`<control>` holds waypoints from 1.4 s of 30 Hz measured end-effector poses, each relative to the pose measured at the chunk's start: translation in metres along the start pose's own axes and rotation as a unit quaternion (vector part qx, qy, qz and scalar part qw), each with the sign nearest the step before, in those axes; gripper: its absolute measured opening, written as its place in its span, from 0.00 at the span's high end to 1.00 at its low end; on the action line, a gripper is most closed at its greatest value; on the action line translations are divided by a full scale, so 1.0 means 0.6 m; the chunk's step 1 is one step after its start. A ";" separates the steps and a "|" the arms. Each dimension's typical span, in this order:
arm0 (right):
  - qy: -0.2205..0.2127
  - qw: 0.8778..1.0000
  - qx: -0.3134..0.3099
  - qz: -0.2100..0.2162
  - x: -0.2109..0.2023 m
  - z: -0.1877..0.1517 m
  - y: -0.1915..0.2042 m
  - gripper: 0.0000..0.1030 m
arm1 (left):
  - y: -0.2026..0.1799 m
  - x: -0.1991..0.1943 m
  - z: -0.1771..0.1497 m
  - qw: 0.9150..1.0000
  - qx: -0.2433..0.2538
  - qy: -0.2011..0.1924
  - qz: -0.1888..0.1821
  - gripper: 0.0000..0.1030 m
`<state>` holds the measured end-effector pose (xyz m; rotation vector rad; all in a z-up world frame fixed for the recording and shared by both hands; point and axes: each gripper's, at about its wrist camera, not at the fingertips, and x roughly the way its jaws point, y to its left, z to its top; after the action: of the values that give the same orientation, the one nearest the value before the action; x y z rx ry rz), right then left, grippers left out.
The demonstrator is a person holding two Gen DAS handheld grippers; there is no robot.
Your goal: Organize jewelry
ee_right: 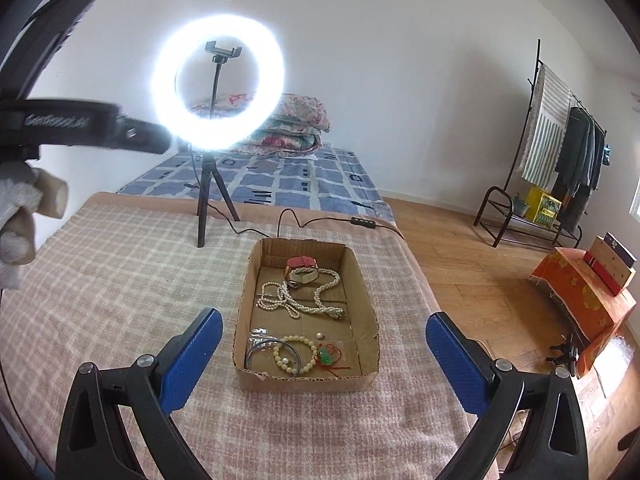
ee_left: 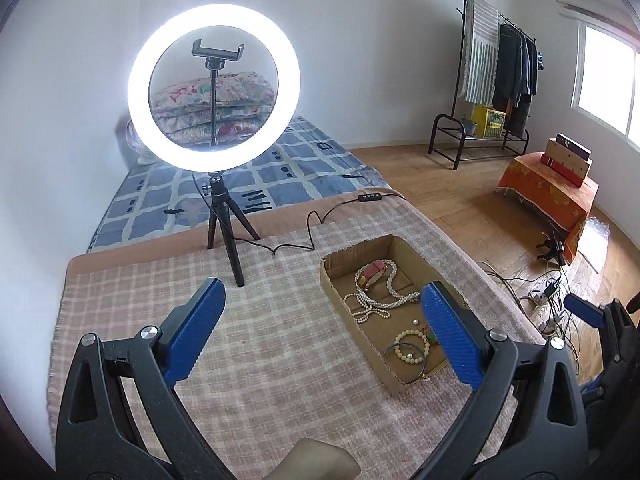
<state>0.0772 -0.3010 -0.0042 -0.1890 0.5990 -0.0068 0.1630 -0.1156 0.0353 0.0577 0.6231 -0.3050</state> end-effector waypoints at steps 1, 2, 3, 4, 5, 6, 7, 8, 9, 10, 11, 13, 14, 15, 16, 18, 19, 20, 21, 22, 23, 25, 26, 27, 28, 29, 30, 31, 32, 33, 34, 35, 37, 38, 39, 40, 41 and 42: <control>-0.001 1.000 0.000 -0.004 -0.003 -0.001 -0.002 0.00 | 0.001 -0.005 -0.007 1.000 0.000 0.000 0.000 0.03; -0.002 1.000 0.000 -0.007 -0.005 -0.001 -0.003 0.00 | 0.002 -0.009 -0.014 1.000 0.000 0.000 -0.002 0.03; -0.003 1.000 0.000 -0.011 -0.007 -0.002 -0.005 0.00 | 0.002 -0.016 -0.021 1.000 0.000 -0.001 -0.003 0.03; -0.003 1.000 0.000 -0.013 -0.009 -0.002 -0.006 0.00 | 0.003 -0.023 -0.028 1.000 0.000 0.000 -0.004 0.02; -0.004 1.000 0.000 -0.016 -0.010 -0.002 -0.007 0.00 | 0.003 -0.025 -0.033 1.000 0.001 0.003 -0.004 0.02; -0.005 1.000 0.000 -0.019 -0.011 -0.002 -0.009 0.00 | 0.003 -0.028 -0.038 1.000 0.002 0.007 -0.004 0.02; -0.006 1.000 0.000 -0.024 -0.013 -0.003 -0.010 0.00 | 0.002 -0.031 -0.042 1.000 0.003 0.010 -0.006 0.02; -0.006 1.000 0.001 -0.026 -0.014 -0.003 -0.012 0.00 | 0.002 -0.034 -0.046 1.000 0.005 0.014 -0.006 0.02; -0.007 1.000 0.002 -0.029 -0.015 -0.003 -0.014 0.00 | 0.001 -0.038 -0.050 1.000 0.007 0.014 -0.003 0.02; -0.008 0.999 0.003 -0.031 -0.016 -0.003 -0.015 0.00 | 0.001 -0.043 -0.053 1.000 0.008 0.012 -0.002 0.02; -0.010 0.999 0.004 -0.034 -0.017 -0.003 -0.016 0.00 | 0.001 -0.048 -0.058 1.000 0.009 0.009 0.000 0.02; -0.012 0.999 0.008 -0.036 -0.020 -0.003 -0.019 0.00 | 0.002 -0.059 -0.069 1.000 0.008 0.001 0.003 0.02; -0.014 0.999 0.009 -0.037 -0.021 -0.003 -0.020 0.00 | 0.003 -0.063 -0.075 1.000 0.007 -0.001 0.004 0.01; -0.015 0.999 0.010 -0.038 -0.023 -0.004 -0.020 0.00 | 0.003 -0.066 -0.081 1.000 0.007 -0.002 0.006 0.00; -0.016 0.999 0.010 -0.039 -0.024 -0.004 -0.021 0.00 | 0.003 -0.068 -0.087 1.000 0.007 -0.003 0.008 0.00; -0.018 0.999 0.013 -0.042 -0.026 -0.005 -0.023 0.00 | 0.001 -0.071 -0.096 1.000 0.007 0.000 0.012 0.00; -0.020 0.999 0.014 -0.043 -0.027 -0.005 -0.024 0.00 | 0.000 -0.070 -0.099 1.000 0.007 0.002 0.014 0.00; -0.021 0.999 0.016 -0.045 -0.027 -0.006 -0.026 0.00 | -0.003 -0.071 -0.103 1.000 0.009 0.004 0.017 0.00; -0.022 0.999 0.018 -0.046 -0.028 -0.007 -0.027 0.00 | -0.004 -0.072 -0.109 1.000 0.010 0.004 0.017 0.00; -0.022 0.998 0.021 -0.047 -0.029 -0.007 -0.029 0.00 | -0.007 -0.073 -0.113 1.000 0.012 0.004 0.016 0.00; -0.022 0.998 0.026 -0.046 -0.029 -0.008 -0.032 0.00 | -0.008 -0.075 -0.117 1.000 0.014 0.003 0.015 0.00; -0.021 0.998 0.033 -0.044 -0.029 -0.008 -0.036 0.00 | -0.014 -0.078 -0.124 1.000 0.017 -0.003 0.016 0.00; -0.023 0.998 0.034 -0.044 -0.030 -0.007 -0.036 0.00 | -0.016 -0.080 -0.125 1.000 0.017 -0.007 0.016 0.00; -0.024 0.998 0.033 -0.045 -0.030 -0.007 -0.036 0.00 | -0.017 -0.082 -0.127 1.000 0.017 -0.011 0.015 0.00; -0.026 0.998 0.032 -0.045 -0.031 -0.007 -0.036 0.00 | -0.019 -0.084 -0.128 1.000 0.016 -0.014 0.015 0.00; -0.028 0.998 0.031 -0.046 -0.032 -0.007 -0.036 0.00 | -0.019 -0.086 -0.128 1.000 0.014 -0.017 0.014 0.00; -0.029 0.998 0.031 -0.045 -0.032 -0.007 -0.036 0.00 | -0.019 -0.088 -0.128 1.000 0.012 -0.020 0.014 0.00; -0.029 0.998 0.032 -0.045 -0.032 -0.007 -0.036 0.00 | -0.019 -0.089 -0.128 1.000 0.012 -0.021 0.014 0.00; -0.029 0.998 0.032 -0.044 -0.031 -0.008 -0.036 0.00 | -0.020 -0.090 -0.127 1.000 0.011 -0.021 0.013 0.00; -0.028 0.998 0.032 -0.044 -0.030 -0.008 -0.037 0.00 | -0.020 -0.090 -0.127 1.000 0.012 -0.020 0.013 0.00; -0.028 0.998 0.032 -0.045 -0.029 -0.009 -0.036 0.00 | -0.021 -0.091 -0.128 1.000 0.013 -0.018 0.012 0.00; -0.027 0.998 0.033 -0.046 -0.028 -0.009 -0.037 0.00 | -0.021 -0.091 -0.129 1.000 0.013 -0.017 0.012 0.00; -0.026 0.998 0.035 -0.045 -0.027 -0.010 -0.038 0.00 | -0.022 -0.092 -0.129 1.000 0.013 -0.016 0.011 0.00; -0.026 0.998 0.036 -0.045 -0.027 -0.010 -0.039 0.00 | -0.023 -0.092 -0.129 1.000 0.014 -0.015 0.010 0.00; -0.026 0.998 0.036 -0.045 -0.027 -0.010 -0.039 0.00 | -0.023 -0.092 -0.131 1.000 0.015 -0.015 0.010 0.00; -0.026 0.998 0.036 -0.045 -0.027 -0.010 -0.038 0.00 | -0.024 -0.093 -0.132 1.000 0.016 -0.015 0.010 0.00; -0.026 0.998 0.035 -0.045 -0.027 -0.010 -0.038 0.00 | -0.024 -0.093 -0.132 1.000 0.016 -0.015 0.010 0.00; -0.026 0.998 0.036 -0.044 -0.027 -0.010 -0.038 0.00 | -0.024 -0.093 -0.132 1.000 0.016 -0.014 0.010 0.00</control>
<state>0.0614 -0.3238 0.0041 -0.1445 0.5379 -0.1088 0.0713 -0.1031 0.0039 0.0891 0.5897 -0.2964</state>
